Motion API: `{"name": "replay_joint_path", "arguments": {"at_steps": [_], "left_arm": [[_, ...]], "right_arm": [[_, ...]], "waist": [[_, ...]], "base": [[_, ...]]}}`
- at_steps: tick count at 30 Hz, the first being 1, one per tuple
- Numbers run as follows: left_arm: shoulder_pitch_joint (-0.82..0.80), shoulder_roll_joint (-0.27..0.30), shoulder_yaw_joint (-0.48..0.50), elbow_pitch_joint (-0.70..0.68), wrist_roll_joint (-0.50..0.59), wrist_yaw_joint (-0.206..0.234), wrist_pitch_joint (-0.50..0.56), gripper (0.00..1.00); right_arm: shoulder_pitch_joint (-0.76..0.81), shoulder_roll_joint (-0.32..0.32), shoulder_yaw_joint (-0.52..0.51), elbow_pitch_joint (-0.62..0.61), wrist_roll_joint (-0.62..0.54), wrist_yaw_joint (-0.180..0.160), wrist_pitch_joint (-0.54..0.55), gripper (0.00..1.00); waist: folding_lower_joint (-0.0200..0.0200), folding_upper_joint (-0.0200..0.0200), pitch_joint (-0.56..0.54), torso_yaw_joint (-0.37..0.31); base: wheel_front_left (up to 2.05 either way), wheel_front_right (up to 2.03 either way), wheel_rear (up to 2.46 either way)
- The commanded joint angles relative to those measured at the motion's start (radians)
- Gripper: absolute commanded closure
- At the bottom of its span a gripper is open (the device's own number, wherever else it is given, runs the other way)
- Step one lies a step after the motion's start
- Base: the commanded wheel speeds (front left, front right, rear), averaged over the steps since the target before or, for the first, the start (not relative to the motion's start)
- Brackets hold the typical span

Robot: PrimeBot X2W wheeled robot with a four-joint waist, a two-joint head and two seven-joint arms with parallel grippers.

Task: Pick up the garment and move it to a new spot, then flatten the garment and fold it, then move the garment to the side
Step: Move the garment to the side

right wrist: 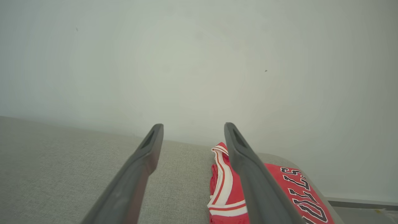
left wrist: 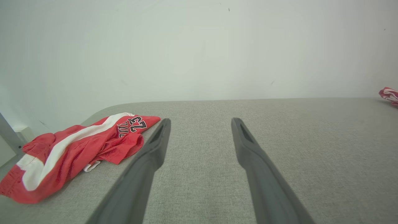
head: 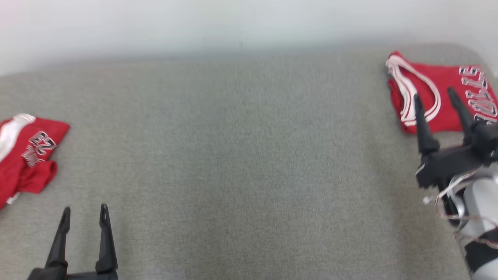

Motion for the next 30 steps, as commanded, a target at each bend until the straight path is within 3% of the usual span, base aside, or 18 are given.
{"name": "replay_joint_path", "arguments": {"at_steps": [1, 18, 30], "left_arm": [[0.022, -0.005, 0.004, 0.008, 0.006, 0.001, -0.003, 0.0], [0.071, -0.004, -0.007, 0.069, 0.013, -0.002, -0.003, 0.0], [0.072, 0.01, -0.033, 0.088, 0.015, -0.006, -0.003, 0.0]], "right_arm": [[0.033, 0.01, -0.004, -0.02, -0.005, -0.003, -0.001, 0.0], [0.457, 0.207, -0.145, -0.256, -0.037, -0.003, 0.003, 0.0], [0.571, 0.333, -0.167, -0.302, -0.081, -0.003, -0.004, 0.0]], "waist": [[0.0004, 0.0002, -0.088, 0.027], [0.0004, 0.0002, -0.189, 0.035], [0.0004, 0.0002, -0.21, 0.02]], "base": [[0.0, 0.0, 0.0], [0.0, 0.0, 0.0], [0.0, 0.0, 0.0]]}}
